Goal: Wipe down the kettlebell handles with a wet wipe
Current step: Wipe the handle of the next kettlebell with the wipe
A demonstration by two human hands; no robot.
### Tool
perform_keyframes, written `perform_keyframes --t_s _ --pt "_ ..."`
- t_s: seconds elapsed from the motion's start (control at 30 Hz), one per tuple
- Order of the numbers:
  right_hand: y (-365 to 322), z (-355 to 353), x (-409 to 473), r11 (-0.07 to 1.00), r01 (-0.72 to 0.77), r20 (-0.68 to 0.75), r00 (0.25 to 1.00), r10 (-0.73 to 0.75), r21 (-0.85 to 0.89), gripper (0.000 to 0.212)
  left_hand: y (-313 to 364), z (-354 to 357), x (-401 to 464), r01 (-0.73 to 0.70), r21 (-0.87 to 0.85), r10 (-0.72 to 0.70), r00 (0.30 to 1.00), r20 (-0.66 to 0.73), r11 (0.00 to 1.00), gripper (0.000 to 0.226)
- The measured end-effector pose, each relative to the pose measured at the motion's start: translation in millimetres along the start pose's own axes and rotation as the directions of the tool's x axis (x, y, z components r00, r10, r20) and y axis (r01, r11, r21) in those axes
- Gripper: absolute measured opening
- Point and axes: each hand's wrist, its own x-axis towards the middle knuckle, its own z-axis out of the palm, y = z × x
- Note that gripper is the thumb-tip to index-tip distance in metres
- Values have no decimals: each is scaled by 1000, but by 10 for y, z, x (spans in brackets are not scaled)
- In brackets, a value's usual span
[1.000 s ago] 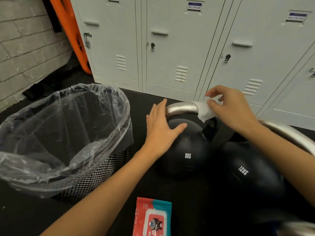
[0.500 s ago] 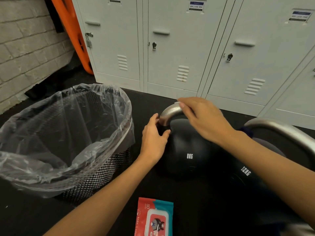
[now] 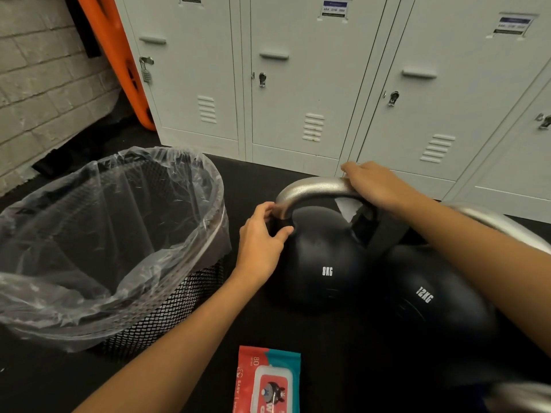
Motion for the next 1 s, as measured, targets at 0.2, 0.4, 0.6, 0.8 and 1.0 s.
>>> perform_keyframes --t_s 0.2,0.4,0.6,0.8,1.0 --pt "-127 311 -143 896 333 -99 922 -375 -295 37 7 -39 15 4 -21 -4 1000 17 1000 54" --pt "243 462 -298 942 159 -413 910 -24 296 40 2 -52 17 7 -39 -7 1000 19 999 54" --pt "123 629 -378 742 34 -392 865 314 669 48 -13 -53 19 0 -42 1 1000 22 999 55" --pt "65 959 -569 928 370 -376 866 -330 37 51 -22 -69 12 -24 -50 26 999 31 998 53" --pt "244 955 -566 970 224 -496 855 -148 97 51 -29 -78 22 -27 -56 29 999 39 998 53"
